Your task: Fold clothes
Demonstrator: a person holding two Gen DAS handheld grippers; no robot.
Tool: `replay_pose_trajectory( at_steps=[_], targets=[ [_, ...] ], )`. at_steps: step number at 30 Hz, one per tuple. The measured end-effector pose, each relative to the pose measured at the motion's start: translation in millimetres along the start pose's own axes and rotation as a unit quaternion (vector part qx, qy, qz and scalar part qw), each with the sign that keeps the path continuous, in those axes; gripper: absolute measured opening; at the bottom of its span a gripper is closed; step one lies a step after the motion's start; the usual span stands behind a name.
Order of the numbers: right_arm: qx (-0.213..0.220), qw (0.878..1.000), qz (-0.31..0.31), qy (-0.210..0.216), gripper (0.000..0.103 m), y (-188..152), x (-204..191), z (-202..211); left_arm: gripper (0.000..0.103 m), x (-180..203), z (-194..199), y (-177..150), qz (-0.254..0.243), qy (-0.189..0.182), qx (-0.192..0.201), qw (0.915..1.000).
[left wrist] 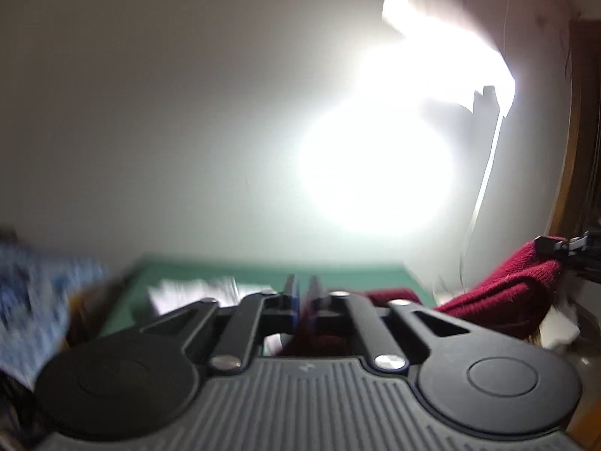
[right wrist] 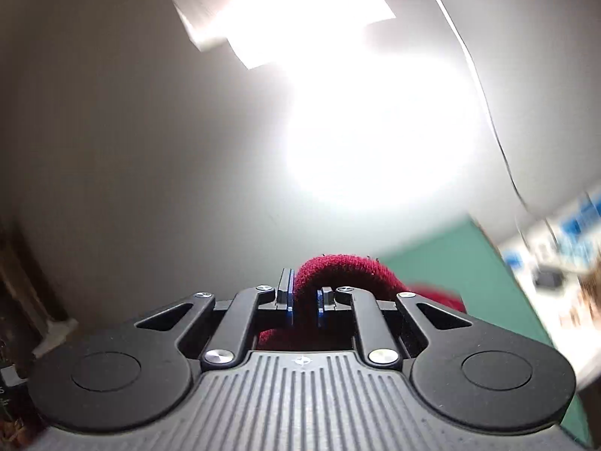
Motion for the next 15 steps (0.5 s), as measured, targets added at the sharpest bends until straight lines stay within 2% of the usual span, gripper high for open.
replay_pose_trajectory(
  at_steps=[3, 6, 7, 8, 9, 10, 11, 12, 13, 14, 15],
  targets=[
    [0.063, 0.997, 0.019, 0.05, 0.012, 60, -37, 27, 0.0, 5, 33, 65, -0.012, 0.001, 0.068, 0.9976],
    [0.128, 0.987, 0.044, 0.087, 0.01, 104, -69, 52, 0.0, 8, 58, 100, -0.028, 0.006, 0.094, 0.9951],
    [0.15, 0.984, 0.058, 0.082, 0.01, 115, -81, 58, 0.005, 11, 63, 103, -0.041, 0.009, 0.095, 0.9946],
    [0.164, 0.982, 0.071, 0.067, 0.012, 122, -88, 61, 0.029, 13, 65, 98, -0.052, 0.013, 0.088, 0.9946],
    [0.162, 0.982, 0.083, 0.058, 0.015, 124, -90, 60, 0.046, 14, 63, 87, -0.059, 0.015, 0.077, 0.9952],
    [0.16, 0.981, 0.095, 0.05, 0.016, 126, -92, 59, 0.072, 16, 61, 77, -0.067, 0.018, 0.065, 0.9955],
    [0.156, 0.981, 0.105, 0.042, 0.03, 126, -93, 57, 0.084, 16, 56, 61, -0.071, 0.016, 0.047, 0.9962],
    [0.133, 0.984, 0.109, 0.04, 0.054, 113, -85, 51, 0.085, 16, 47, 38, -0.073, 0.009, 0.02, 0.9971],
    [0.11, 0.987, 0.115, 0.037, 0.064, 100, -78, 44, 0.082, 15, 38, 13, -0.073, 0.004, -0.01, 0.9973],
    [0.083, 0.987, 0.137, 0.027, 0.068, 81, -73, 32, 0.078, 13, 29, -17, -0.07, 0.002, -0.045, 0.9965],
    [0.062, 0.984, 0.166, 0.0, 0.068, 57, -64, 21, 0.077, 12, 21, -48, -0.068, 0.002, -0.083, 0.9942]
  ],
)
Point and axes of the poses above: each gripper's, at about its wrist camera, not at the fingertips, and z roughly against the way its jaws point, x to its right, y to its top, the point moved 6 cm from there along -z, roughly the way its jaws point, and after that the axes turned 10 degrees about -y, right-handed, at the moved point
